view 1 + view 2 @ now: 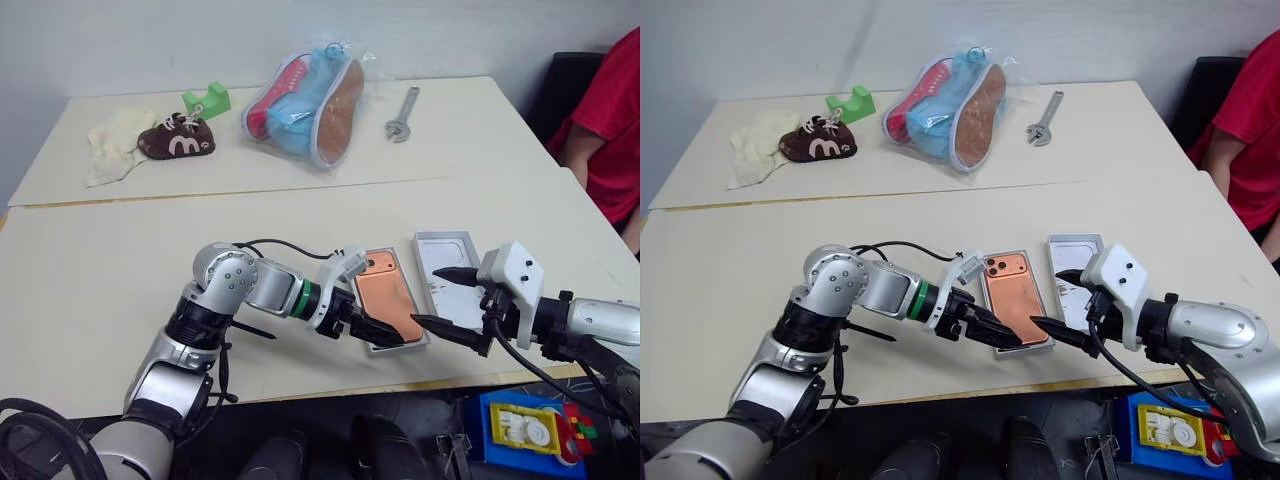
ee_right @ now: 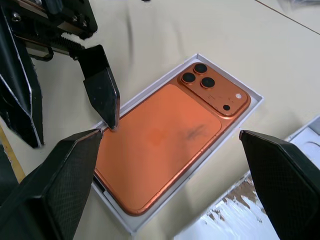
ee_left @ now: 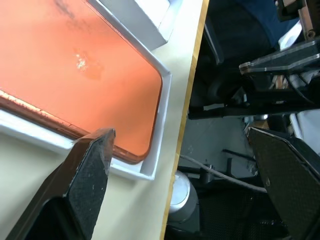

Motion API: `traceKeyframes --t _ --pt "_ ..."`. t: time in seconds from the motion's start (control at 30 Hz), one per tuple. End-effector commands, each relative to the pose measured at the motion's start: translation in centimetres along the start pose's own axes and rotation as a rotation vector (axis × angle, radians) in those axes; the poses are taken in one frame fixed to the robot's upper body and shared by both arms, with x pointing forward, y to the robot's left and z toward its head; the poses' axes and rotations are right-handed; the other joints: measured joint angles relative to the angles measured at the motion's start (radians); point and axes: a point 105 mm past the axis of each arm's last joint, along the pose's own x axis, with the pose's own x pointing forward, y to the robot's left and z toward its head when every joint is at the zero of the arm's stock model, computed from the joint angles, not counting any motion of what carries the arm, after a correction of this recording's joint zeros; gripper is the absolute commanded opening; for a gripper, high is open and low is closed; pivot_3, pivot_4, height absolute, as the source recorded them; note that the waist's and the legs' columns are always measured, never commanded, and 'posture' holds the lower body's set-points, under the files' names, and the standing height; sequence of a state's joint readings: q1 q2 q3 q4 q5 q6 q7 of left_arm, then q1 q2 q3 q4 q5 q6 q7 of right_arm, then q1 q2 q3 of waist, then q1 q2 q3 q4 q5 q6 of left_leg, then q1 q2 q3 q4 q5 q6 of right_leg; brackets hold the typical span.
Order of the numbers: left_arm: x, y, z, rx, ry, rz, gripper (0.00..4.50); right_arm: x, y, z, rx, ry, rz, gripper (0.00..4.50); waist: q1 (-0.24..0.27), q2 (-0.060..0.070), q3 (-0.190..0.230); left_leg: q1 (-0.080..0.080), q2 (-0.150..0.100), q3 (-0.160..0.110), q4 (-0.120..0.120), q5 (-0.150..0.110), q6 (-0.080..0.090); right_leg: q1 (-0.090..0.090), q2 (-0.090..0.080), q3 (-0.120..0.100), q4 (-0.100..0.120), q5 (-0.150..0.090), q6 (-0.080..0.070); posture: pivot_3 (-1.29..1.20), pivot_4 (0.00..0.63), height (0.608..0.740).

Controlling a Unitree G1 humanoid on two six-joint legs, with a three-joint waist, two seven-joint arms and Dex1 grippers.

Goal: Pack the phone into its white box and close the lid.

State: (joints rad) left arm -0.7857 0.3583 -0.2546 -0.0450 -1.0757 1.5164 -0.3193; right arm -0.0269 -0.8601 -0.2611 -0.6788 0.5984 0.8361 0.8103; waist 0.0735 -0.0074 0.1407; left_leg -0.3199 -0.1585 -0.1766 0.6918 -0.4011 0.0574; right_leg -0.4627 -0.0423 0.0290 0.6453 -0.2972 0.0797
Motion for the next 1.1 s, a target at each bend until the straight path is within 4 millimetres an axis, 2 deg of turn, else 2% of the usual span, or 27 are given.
traceKeyframes --t 0.03,0.23,0.33,0.43,0.47,0.57,0.8,0.97,1.1 --pt "-3.2 -0.4 0.4 0.149 -0.071 0.022 4.49 -0.4 -0.3 0.3 0.009 0.01 -0.069 4.5 -0.005 0.001 0.001 0.0 0.0 0.0 0.0 0.0 0.0 -0.001 0.0 0.0 0.0 0.0 0.0 0.0 0.15 0.74" --pt "-9.3 -1.6 -0.8 0.625 -0.231 -0.038 4.49 0.6 -2.0 -1.0 0.168 0.069 -0.267 4.5 -0.017 0.004 0.003 0.001 0.002 0.001 -0.005 0.0 -0.001 -0.001 0.0 -0.001 -0.002 0.0 0.0 0.0 0.15 0.74" --pt "-10.7 -1.4 -1.3 0.781 -0.234 -0.052 4.49 1.8 -3.0 -1.9 0.259 0.087 -0.363 4.5 -0.01 0.005 0.003 0.001 0.002 0.002 -0.005 0.0 -0.001 0.0 0.0 -0.003 -0.005 0.0 -0.001 0.0 0.15 0.74" --pt "-10.8 -0.8 -0.8 0.936 -0.261 0.002 4.49 2.8 -4.1 -2.6 0.323 0.102 -0.442 4.5 0.003 0.005 0.003 0.001 0.002 0.002 -0.005 0.001 0.0 0.001 -0.001 -0.004 -0.006 0.0 0.0 0.0 0.15 0.74" --pt "-10.8 -0.8 -0.5 0.935 -0.287 0.007 4.49 3.2 -4.2 -2.8 0.336 0.111 -0.449 4.5 0.006 0.006 0.003 0.001 0.001 0.002 -0.005 0.001 0.0 0.001 -0.001 -0.004 -0.006 0.0 0.0 0.0 0.15 0.74" --pt "-10.5 -1.1 0.3 0.984 -0.331 0.021 4.5 4.0 -4.5 -3.8 0.365 0.146 -0.467 3.94 0.003 0.006 0.003 0.0 0.001 0.002 -0.006 0.001 0.001 0.001 -0.001 -0.004 -0.007 0.0 0.0 0.0 0.15 0.74" --pt "-10.3 -1.1 0.1 0.98 -0.338 0.041 4.5 4.7 -4.0 -3.8 0.392 0.136 -0.443 1.56 -0.007 0.006 0.003 0.001 0.001 0.002 -0.006 0.001 0.001 0.0 -0.001 -0.005 -0.006 0.0 0.0 0.0 0.15 0.74" --pt "-10.2 -0.8 -0.1 0.957 -0.335 0.05 4.5 4.3 -4.4 -3.7 0.393 0.13 -0.454 1.56 -0.005 0.005 0.003 0.001 0.001 0.002 -0.005 0.001 0.001 0.001 -0.001 -0.004 -0.005 0.0 0.0 0.0 0.15 0.74" --pt "-10.3 -0.4 -0.1 0.939 -0.333 0.06 4.5 3.2 -4.7 -1.8 0.361 0.075 -0.444 1.56 -0.005 0.006 0.003 0.001 0.001 0.002 -0.005 0.001 0.001 0.001 -0.001 -0.004 -0.005 0.0 0.0 0.0 0.15 0.74"
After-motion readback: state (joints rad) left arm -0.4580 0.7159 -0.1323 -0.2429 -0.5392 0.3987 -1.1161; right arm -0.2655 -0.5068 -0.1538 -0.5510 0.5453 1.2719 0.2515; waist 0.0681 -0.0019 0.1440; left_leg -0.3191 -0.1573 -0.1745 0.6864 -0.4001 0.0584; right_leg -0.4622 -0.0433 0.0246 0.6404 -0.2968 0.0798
